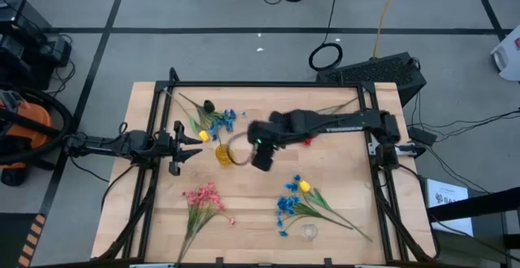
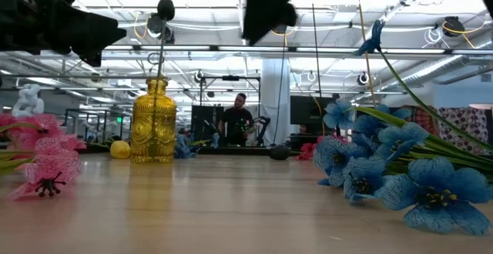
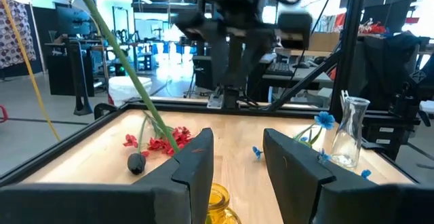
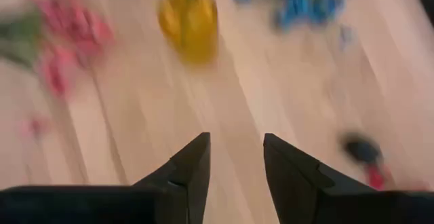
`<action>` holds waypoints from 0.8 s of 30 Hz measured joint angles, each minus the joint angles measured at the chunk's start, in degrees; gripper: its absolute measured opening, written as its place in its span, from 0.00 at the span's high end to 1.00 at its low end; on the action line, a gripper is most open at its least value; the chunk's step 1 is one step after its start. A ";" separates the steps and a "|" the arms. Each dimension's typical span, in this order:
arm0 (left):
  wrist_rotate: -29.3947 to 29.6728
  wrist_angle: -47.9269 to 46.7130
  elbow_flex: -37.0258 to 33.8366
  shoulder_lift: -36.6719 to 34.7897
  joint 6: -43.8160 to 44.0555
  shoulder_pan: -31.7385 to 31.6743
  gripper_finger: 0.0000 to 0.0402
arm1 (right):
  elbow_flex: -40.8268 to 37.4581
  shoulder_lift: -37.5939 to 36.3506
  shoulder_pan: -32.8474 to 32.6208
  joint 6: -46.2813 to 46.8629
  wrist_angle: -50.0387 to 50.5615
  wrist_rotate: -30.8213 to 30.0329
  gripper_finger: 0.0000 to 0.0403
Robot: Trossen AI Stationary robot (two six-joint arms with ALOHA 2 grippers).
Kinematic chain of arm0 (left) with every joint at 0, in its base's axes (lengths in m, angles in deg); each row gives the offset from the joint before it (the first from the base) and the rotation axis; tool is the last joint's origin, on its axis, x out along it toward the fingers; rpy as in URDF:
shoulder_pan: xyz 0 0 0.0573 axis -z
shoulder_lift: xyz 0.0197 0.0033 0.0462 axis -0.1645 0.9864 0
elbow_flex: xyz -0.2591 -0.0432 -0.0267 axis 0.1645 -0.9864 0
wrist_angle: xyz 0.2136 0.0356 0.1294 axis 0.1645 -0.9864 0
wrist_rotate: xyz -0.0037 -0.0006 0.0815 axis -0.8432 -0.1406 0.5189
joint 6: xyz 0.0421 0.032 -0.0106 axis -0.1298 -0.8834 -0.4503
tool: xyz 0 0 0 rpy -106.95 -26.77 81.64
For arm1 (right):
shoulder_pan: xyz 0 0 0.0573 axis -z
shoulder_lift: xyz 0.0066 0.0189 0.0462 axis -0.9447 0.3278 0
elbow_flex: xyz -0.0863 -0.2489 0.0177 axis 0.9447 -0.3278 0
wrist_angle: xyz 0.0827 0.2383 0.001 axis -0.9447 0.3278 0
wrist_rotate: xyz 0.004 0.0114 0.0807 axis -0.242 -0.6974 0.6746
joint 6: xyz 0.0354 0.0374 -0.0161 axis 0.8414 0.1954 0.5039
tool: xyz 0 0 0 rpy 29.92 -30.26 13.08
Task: Sort flowers into vase by color
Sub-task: Put the bottom yellow flower into the transparent vase
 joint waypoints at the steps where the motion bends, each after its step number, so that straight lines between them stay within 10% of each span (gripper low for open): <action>1: -0.01 0.06 0.00 0.00 0.01 0.01 0.66 | -2.93 -1.69 -0.64 1.01 -1.23 -0.23 0.70; 12: -1.53 2.07 0.00 0.00 10.72 0.01 0.66 | -41.04 -29.95 -6.11 22.13 -23.04 -0.02 0.75; 24: 5.88 -9.93 9.40 10.28 22.68 0.10 0.66 | -63.40 -47.58 -8.34 35.63 -24.98 1.80 0.82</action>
